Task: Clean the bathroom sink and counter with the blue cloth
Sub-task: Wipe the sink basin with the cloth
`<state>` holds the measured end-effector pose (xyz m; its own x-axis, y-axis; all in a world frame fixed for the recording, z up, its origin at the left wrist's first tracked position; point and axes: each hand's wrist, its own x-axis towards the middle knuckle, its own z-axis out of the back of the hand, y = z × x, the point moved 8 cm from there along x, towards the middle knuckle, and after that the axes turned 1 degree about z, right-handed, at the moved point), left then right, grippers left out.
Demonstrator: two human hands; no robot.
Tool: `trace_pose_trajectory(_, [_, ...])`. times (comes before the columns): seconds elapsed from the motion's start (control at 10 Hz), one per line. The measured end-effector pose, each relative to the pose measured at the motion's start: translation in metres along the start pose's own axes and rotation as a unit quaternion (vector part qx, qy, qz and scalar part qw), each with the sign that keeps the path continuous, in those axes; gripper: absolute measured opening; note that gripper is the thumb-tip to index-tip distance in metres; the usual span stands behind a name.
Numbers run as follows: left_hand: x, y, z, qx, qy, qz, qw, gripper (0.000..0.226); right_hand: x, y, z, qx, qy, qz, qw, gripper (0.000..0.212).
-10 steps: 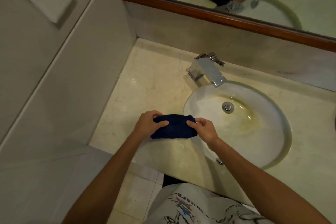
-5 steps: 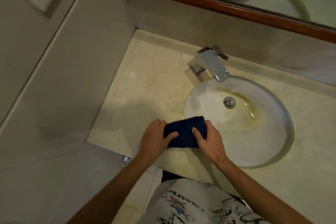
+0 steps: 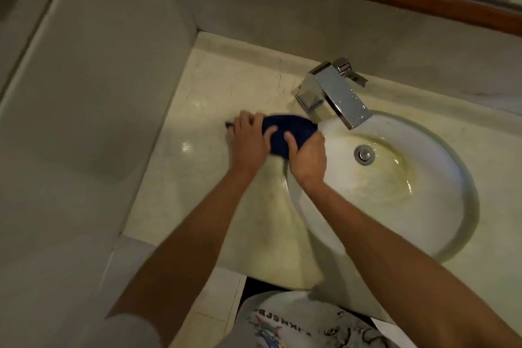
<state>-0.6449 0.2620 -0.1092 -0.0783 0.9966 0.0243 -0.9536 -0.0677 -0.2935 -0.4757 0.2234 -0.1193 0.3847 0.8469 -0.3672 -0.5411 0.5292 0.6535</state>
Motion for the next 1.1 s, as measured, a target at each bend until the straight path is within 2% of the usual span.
trace_pose_trajectory(0.1, [0.062,-0.005,0.002,-0.044,0.038,-0.019,0.998,0.037,0.041,0.025,0.000,0.002,-0.022,-0.019,1.000,0.072])
trace_pose_trajectory(0.2, [0.062,0.000,0.006,-0.155,0.041,0.043,0.986,0.037,0.048,0.024,0.012,0.027,-0.054,-0.033,0.998,0.065])
trace_pose_trajectory(0.3, [0.024,-0.012,0.003,-0.238,0.007,0.133,0.962,0.039,0.047,-0.002,0.027,0.066,-0.078,-0.043,0.994,0.063])
trace_pose_trajectory(0.4, [-0.001,-0.049,-0.013,-0.258,-0.001,0.193,0.947,0.037,0.061,-0.031,0.054,0.150,-0.101,-0.074,0.981,0.057])
trace_pose_trajectory(0.5, [0.000,-0.090,-0.029,-0.258,-0.004,0.234,0.937,0.028,0.085,-0.036,0.094,0.058,-0.115,-0.040,0.991,0.024])
trace_pose_trajectory(0.6, [-0.001,-0.117,-0.047,-0.398,-0.024,0.307,0.864,0.019,0.105,-0.027,0.135,0.100,-0.122,0.018,0.987,0.021])
trace_pose_trajectory(0.7, [-0.011,-0.140,-0.043,-0.528,-0.093,0.308,0.786,0.026,0.126,-0.001,0.163,0.108,-0.103,0.105,0.983,0.031])
trace_pose_trajectory(0.8, [-0.023,-0.144,-0.050,-0.530,-0.168,0.358,0.750,0.030,0.155,0.023,0.157,0.028,-0.064,0.173,0.982,0.028])
trace_pose_trajectory(0.9, [-0.014,-0.145,-0.059,-0.519,-0.192,0.407,0.726,0.041,0.170,0.035,0.127,-0.023,-0.046,0.232,0.971,0.024])
trace_pose_trajectory(1.0, [-0.002,-0.151,-0.065,-0.582,-0.249,0.394,0.667,0.018,0.170,0.044,0.099,-0.109,-0.061,0.276,0.953,0.019])
trace_pose_trajectory(1.1, [0.007,-0.151,-0.083,-0.628,-0.300,0.383,0.607,0.037,0.169,0.049,0.096,-0.141,-0.075,0.275,0.948,0.013])
